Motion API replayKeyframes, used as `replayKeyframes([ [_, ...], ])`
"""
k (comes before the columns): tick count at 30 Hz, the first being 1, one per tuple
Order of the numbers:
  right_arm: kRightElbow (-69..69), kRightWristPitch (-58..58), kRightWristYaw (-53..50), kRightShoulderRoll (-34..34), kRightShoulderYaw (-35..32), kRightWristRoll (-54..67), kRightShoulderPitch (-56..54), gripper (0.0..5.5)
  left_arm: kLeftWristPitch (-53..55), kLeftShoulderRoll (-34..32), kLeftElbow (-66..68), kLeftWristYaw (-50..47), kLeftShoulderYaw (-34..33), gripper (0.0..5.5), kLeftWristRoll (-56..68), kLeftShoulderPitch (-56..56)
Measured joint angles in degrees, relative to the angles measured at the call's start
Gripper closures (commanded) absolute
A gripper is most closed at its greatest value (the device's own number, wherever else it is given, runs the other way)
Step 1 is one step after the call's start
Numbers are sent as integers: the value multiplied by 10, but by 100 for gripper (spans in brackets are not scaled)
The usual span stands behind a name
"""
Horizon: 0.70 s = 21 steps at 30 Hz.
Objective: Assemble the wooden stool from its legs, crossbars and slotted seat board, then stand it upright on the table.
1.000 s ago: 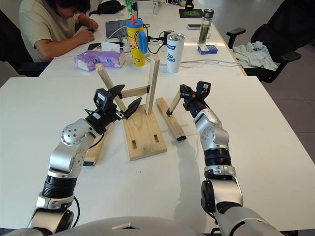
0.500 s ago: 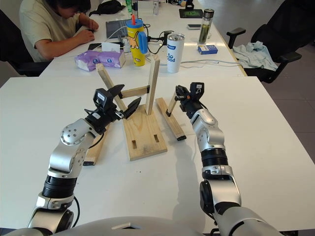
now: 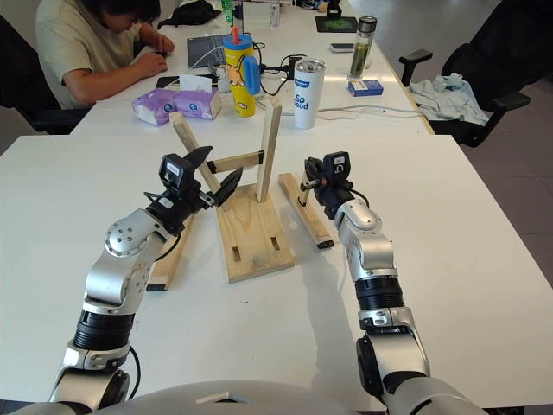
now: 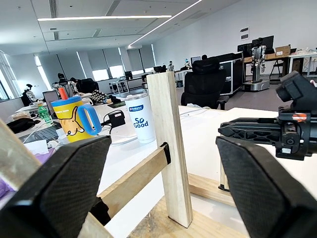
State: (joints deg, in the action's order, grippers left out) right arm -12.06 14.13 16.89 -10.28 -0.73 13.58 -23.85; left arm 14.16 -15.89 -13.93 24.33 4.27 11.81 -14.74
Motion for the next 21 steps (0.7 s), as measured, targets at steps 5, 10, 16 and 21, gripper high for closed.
replayKeyframes([
  [5,24,2,1,-7,8,-5,13,504,0,0,0,-3,-3,158,0,3],
  [10,47,2,-1,-7,13,-18,30,504,-1,0,2,-3,-3,158,0,2],
  [16,57,-2,-4,-7,11,-24,39,450,-3,0,7,-2,-3,158,-1,2],
  [21,52,12,-6,-6,2,-28,65,376,-7,1,11,-1,-3,158,-1,2],
])
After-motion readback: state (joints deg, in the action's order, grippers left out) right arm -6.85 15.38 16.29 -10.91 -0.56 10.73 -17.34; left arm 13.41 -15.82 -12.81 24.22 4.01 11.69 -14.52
